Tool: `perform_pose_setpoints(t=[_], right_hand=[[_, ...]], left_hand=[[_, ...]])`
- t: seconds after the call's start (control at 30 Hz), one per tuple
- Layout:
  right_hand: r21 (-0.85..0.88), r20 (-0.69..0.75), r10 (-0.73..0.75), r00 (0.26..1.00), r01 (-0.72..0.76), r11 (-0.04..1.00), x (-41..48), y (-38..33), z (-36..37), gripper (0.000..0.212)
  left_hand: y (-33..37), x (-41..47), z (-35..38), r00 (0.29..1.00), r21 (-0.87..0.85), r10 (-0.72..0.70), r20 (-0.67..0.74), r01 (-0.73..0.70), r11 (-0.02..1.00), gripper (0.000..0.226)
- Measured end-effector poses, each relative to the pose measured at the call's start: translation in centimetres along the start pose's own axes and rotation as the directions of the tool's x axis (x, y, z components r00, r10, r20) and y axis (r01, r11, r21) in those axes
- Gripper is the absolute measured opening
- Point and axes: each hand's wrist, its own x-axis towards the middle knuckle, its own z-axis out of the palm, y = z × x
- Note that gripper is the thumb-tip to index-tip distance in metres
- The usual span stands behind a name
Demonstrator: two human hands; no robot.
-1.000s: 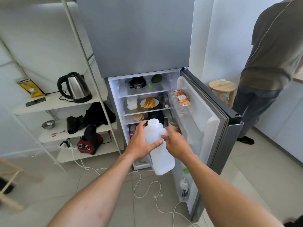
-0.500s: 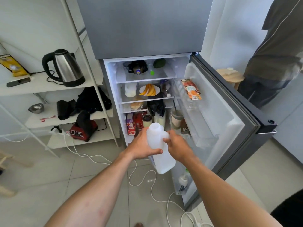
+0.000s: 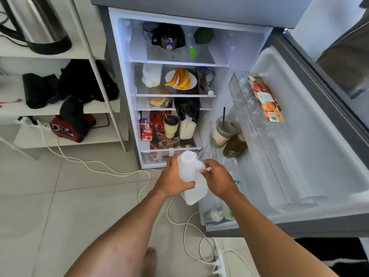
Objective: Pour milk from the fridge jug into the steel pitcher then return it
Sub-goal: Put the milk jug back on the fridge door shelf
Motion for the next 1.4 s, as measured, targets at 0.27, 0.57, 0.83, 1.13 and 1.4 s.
perform_pose_setpoints(t=[0.27, 0.57, 0.83, 1.13, 1.4], right_hand=[[-0.341, -0.114, 0.084, 0.990, -0.119, 0.933, 3.8, 4.4, 0.8, 0.046], [-0.600, -0.092, 0.040, 0.995, -0.087, 0.795, 5.3, 8.0, 4.2, 0.063], [-0.731, -0.083, 0.029, 0.996, -0.080, 0.677, 5.2, 10.9, 6.8, 0.082], [-0.704, -0.144, -0.036, 0.989, -0.077, 0.706, 5.3, 11.8, 7.4, 0.084], [-0.712, -0.169, -0.114, 0.979, -0.041, 0.701, 5.0, 13.1, 6.8, 0.088]], left_hand=[[-4.1, 5.4, 2.9, 0.985, -0.163, -0.166, -0.053, 0.156, 0.974, 0.102], [-6.9, 9.5, 7.6, 0.962, -0.285, -0.272, -0.018, 0.256, 0.924, 0.105], [-9.4, 11.2, 11.0, 0.945, -0.350, -0.326, 0.036, 0.318, 0.881, 0.105], [-11.3, 12.9, 14.7, 0.962, -0.321, -0.262, 0.083, 0.275, 0.907, 0.103], [-11.7, 13.7, 17.9, 0.965, -0.348, -0.229, 0.130, 0.261, 0.901, 0.104]])
